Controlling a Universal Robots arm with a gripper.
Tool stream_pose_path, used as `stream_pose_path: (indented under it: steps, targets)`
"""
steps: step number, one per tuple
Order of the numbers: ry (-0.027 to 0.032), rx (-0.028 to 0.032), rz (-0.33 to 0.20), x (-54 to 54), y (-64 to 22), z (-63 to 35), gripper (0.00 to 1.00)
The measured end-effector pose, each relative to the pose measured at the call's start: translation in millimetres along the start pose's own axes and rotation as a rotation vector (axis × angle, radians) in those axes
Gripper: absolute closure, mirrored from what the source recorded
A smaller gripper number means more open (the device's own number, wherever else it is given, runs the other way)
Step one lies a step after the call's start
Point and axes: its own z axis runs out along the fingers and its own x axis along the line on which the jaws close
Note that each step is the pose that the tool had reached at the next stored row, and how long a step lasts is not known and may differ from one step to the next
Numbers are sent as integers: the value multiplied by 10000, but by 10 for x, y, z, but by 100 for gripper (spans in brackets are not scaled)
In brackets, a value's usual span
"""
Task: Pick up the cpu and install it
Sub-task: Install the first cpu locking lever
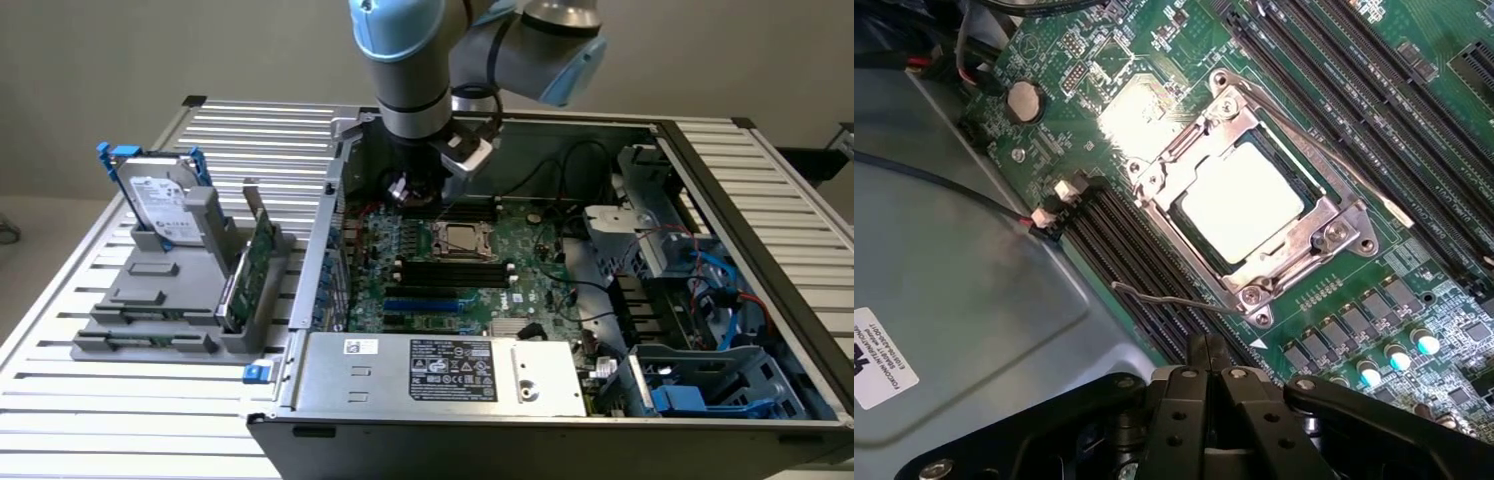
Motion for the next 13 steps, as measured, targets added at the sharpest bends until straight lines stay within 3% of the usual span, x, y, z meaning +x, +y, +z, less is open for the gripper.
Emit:
stream_pose_path:
  steps: [13]
  targets:
    - [-33, -39, -10, -28, 6, 81, 89]
